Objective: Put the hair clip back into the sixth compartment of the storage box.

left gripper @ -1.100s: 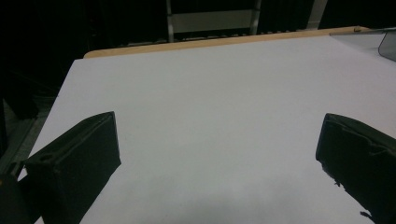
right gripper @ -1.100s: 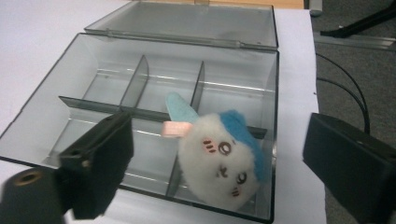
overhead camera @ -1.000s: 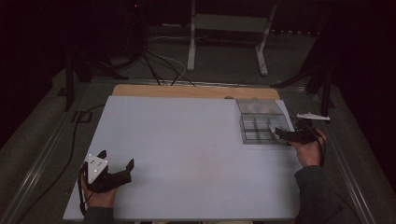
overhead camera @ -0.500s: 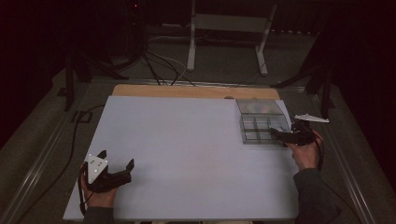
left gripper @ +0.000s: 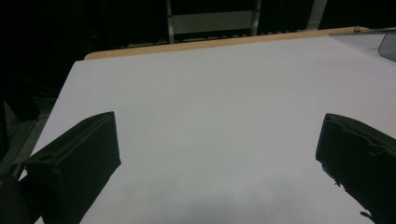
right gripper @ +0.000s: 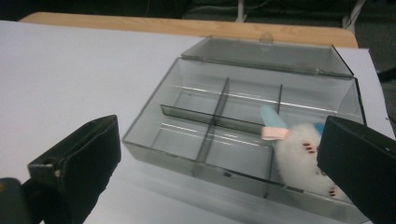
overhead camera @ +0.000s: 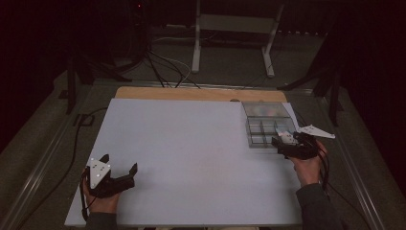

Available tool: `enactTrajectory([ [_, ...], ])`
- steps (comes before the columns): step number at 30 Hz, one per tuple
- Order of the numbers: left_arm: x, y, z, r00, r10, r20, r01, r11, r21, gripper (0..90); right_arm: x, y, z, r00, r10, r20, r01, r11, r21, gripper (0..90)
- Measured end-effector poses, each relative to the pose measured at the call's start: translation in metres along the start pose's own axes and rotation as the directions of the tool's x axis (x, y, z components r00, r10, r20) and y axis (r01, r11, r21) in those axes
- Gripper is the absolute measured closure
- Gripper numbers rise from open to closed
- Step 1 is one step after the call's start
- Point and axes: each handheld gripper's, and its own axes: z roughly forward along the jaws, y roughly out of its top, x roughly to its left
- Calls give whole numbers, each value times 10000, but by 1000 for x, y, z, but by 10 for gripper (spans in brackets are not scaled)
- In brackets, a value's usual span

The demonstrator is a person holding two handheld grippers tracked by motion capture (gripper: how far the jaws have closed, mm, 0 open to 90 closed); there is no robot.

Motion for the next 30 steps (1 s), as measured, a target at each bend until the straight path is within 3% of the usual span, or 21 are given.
enactTrajectory([
  [9,0,0,-1,10000,-9,29,9,10000,-35,7,20,-12,-16,9987,-227,-459,193,9971,-737,0],
  [12,-1,0,0,10000,42,60,-42,10000,13,7,29,-20,-19,9969,-499,-607,447,9955,-839,0],
  [19,-2,1,-1,9998,99,149,-98,9999,-90,7,47,-35,-26,9909,-678,-1162,524,9900,-1309,0],
  [23,-3,2,-2,9997,152,215,-148,9997,-193,7,56,-46,-27,9895,-863,-1155,672,9848,-1602,0],
  [30,-5,5,-4,9984,340,458,-321,9986,-420,7,64,-55,-32,9841,-807,-1583,506,9814,-1854,0],
])
